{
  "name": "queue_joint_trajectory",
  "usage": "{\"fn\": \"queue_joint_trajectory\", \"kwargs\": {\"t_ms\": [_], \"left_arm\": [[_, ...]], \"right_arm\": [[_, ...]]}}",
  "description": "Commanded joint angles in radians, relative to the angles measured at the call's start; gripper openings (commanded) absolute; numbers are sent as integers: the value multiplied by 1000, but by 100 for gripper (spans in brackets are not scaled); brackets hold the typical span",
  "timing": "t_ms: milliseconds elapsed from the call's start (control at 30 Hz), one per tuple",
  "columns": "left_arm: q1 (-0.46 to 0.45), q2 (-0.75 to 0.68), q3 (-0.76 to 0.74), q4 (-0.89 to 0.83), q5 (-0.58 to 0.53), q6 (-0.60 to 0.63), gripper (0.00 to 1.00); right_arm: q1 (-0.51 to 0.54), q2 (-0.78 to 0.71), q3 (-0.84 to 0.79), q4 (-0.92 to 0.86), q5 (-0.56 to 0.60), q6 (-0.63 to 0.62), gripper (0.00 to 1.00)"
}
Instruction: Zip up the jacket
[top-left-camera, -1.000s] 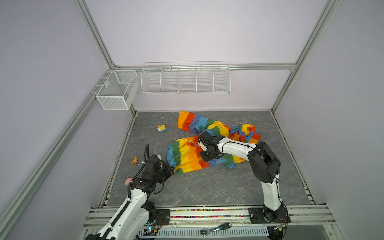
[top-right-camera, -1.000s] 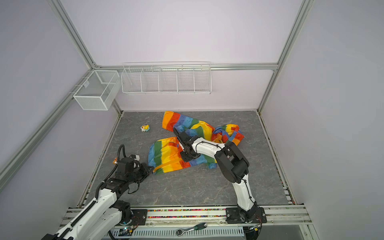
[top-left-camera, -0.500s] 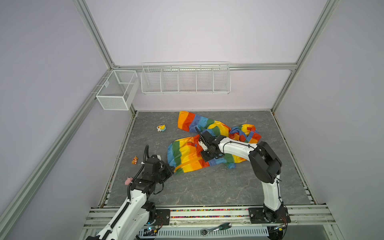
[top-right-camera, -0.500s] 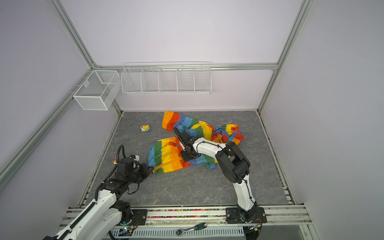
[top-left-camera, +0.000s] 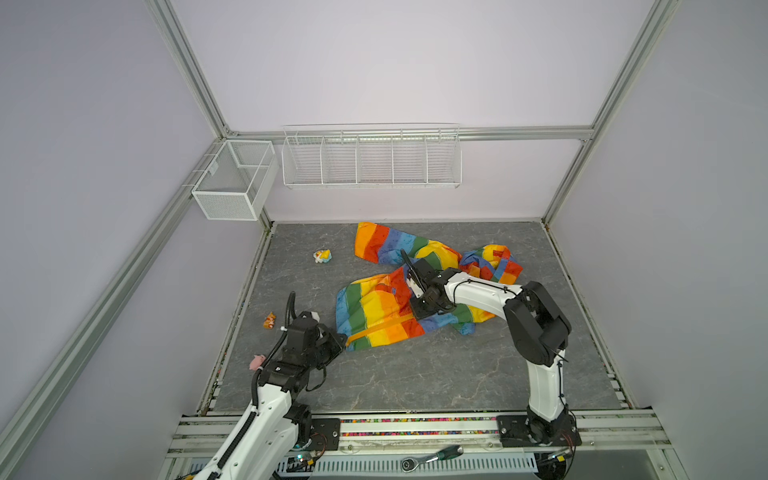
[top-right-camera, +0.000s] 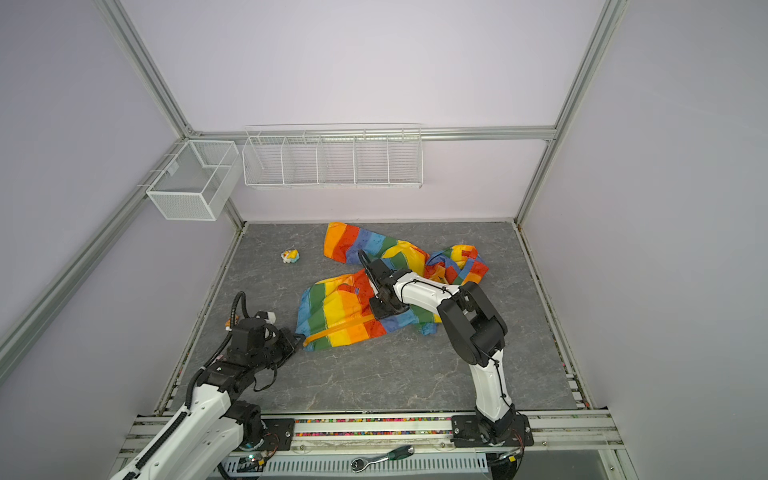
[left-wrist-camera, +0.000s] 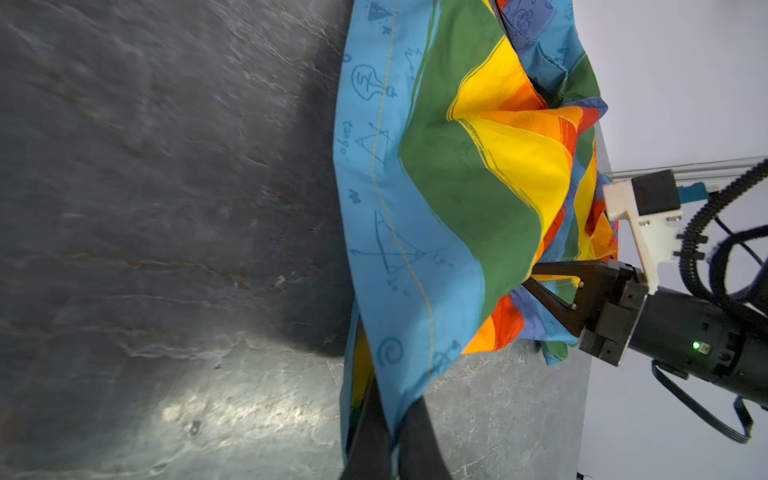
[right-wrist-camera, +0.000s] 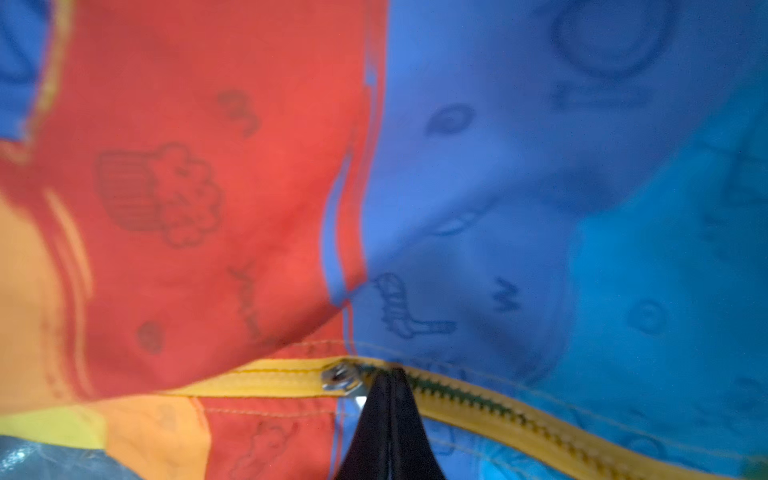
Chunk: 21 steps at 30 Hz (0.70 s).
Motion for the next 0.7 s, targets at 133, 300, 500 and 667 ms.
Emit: {"fn": "queue_joint_trajectory", "kwargs": {"t_ms": [133,300,500,667], "left_arm": [[27,-17,52,-75,-62,18,0],[29,3,51,-49,-40,17,0],[29,26,45,-22,-17,17,0],[31,32,47,-17,-12,19,0]], "right_arm": [[-26,-72,-43,-46,54,-7,7],[-26,-94,-54,-6,-50,-8,8],[39,-71,-28,3,-106,-79,36],[48,-40,-12,-5,-95,-118,44]]}}
